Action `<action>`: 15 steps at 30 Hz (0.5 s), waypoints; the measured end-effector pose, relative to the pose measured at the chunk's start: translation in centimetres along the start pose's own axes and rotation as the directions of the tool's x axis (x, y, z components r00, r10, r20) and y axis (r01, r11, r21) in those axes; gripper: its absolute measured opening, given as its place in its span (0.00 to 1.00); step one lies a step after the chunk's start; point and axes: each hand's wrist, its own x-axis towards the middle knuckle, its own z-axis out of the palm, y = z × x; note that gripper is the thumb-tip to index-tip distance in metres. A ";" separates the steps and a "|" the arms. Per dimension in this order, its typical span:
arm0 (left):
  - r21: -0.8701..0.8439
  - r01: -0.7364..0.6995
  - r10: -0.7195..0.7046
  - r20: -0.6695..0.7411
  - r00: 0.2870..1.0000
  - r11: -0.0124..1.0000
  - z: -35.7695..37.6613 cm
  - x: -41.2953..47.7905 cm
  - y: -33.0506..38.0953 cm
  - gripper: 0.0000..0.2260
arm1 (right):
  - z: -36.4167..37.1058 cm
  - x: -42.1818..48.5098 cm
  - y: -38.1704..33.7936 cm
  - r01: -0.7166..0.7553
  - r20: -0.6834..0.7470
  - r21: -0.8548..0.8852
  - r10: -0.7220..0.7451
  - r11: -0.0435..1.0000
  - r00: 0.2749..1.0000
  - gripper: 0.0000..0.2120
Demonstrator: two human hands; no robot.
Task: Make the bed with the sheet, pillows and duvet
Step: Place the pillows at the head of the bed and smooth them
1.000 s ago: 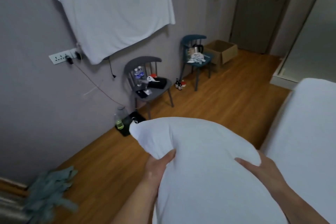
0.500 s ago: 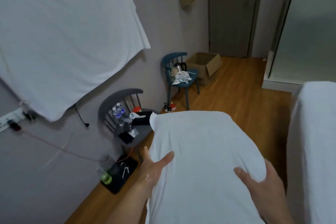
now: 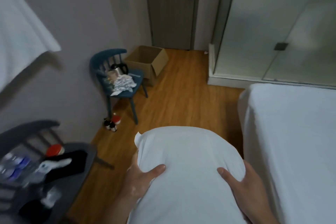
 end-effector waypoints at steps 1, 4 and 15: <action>0.017 -0.017 0.016 0.038 0.999 1.000 0.3 3.6 1.8 0.56 | 0.3 2.6 -1.2 -0.005 -0.028 -0.012 0.005 1.000 1.000 0.34; 0.083 -0.063 0.050 0.157 0.986 0.995 2.5 13.4 7.9 0.55 | -0.1 9.6 -4.8 -0.042 -0.111 0.002 0.042 0.999 0.993 0.32; 0.278 -0.223 0.129 0.319 0.939 0.934 19.4 42.9 25.2 0.54 | -1.3 36.9 -9.9 -0.150 -0.349 0.203 0.215 0.967 0.912 0.28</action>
